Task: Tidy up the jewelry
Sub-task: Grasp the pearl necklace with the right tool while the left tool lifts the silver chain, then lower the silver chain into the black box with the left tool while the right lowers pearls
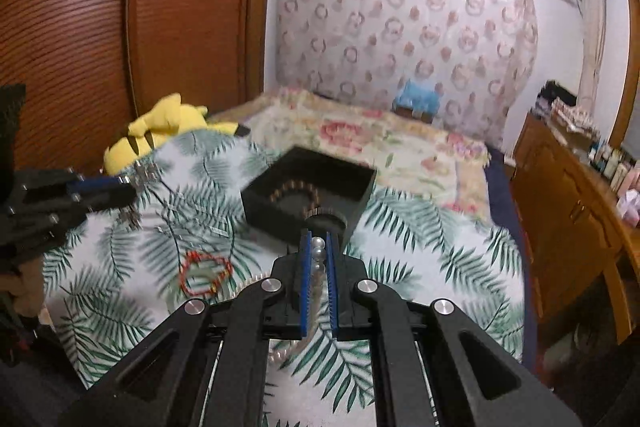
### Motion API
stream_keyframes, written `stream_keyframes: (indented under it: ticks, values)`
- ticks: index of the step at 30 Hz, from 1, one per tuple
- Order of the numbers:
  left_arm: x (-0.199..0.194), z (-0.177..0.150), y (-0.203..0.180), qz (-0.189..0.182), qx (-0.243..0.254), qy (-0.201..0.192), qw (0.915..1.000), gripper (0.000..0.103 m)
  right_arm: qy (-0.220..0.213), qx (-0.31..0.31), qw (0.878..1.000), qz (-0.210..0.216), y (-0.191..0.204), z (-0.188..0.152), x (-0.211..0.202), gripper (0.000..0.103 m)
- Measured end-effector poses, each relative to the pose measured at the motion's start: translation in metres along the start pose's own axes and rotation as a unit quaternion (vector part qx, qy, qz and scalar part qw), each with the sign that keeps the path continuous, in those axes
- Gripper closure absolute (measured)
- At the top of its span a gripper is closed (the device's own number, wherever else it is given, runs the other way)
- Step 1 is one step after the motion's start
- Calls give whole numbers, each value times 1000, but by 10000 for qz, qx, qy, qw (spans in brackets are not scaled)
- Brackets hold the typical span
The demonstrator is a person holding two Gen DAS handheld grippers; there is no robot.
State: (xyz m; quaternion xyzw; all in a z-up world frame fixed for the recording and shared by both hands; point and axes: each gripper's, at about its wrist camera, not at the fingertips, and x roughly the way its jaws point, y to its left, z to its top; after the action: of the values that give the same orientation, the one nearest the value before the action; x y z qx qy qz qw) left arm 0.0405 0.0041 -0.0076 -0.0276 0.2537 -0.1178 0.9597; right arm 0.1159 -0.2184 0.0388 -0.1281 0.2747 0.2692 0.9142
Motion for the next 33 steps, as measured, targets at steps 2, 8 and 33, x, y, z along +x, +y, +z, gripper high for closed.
stream_keyframes:
  ticks: [2, 8, 33]
  values:
    - [0, 3, -1, -7, 22, -31, 10000, 95, -102, -52, 9999, -19, 0, 8, -7, 95]
    - [5, 12, -4, -28, 90, -38, 9999, 95, -408, -205, 9989, -59, 0, 36, -26, 95]
    - [67, 52, 19, -135, 47, 243, 9996, 95, -814, -311, 9962, -67, -31, 129, -11, 95]
